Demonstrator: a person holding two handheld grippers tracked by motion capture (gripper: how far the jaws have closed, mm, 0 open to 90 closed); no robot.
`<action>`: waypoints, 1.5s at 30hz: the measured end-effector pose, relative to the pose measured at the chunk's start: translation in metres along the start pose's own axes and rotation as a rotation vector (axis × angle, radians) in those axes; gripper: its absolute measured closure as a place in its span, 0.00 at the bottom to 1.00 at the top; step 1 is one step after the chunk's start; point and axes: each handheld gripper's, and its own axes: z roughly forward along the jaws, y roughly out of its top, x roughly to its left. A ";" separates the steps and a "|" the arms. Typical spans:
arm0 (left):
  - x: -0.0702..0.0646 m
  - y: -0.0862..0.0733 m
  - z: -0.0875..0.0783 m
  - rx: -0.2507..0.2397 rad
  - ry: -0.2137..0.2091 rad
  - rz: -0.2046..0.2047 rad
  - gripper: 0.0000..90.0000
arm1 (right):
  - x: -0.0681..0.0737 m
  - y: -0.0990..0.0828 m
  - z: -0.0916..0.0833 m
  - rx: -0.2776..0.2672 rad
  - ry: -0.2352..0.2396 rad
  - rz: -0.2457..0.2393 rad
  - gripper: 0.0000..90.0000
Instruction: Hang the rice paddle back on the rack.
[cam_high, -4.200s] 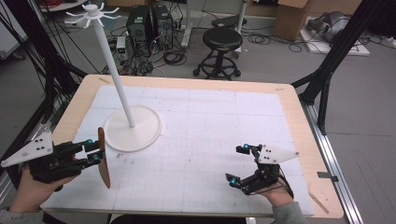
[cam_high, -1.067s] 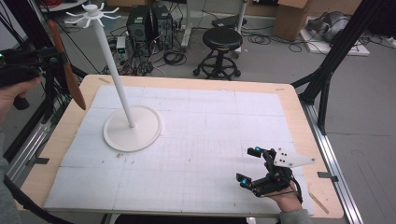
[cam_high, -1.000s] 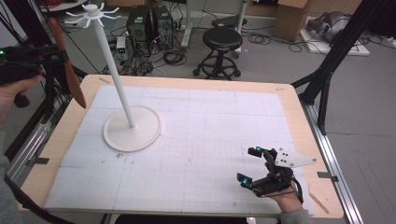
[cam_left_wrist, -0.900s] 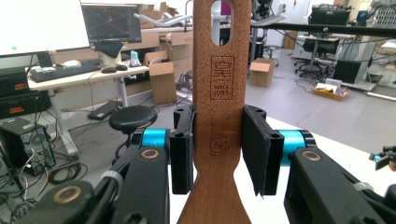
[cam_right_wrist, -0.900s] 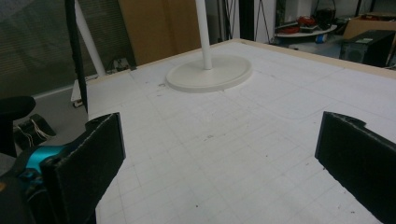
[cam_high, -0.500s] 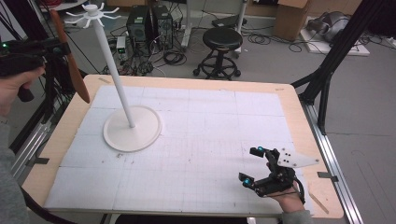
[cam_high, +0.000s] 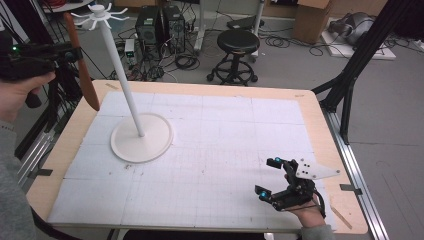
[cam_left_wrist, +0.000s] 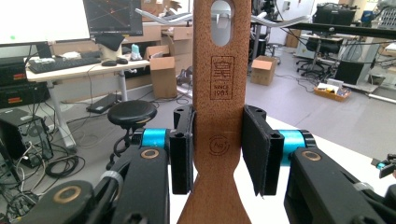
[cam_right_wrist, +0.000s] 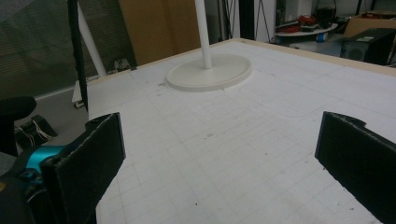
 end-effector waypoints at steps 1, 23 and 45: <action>0.000 0.000 0.002 -0.001 -0.002 0.001 0.73 | 0.000 0.000 0.000 0.001 -0.002 0.004 0.00; -0.001 -0.006 0.016 0.007 0.011 0.008 0.73 | -0.003 -0.002 -0.002 0.010 -0.010 0.005 0.00; -0.005 -0.009 0.011 -0.006 0.042 -0.003 0.48 | -0.004 -0.002 -0.001 0.013 -0.002 0.010 0.00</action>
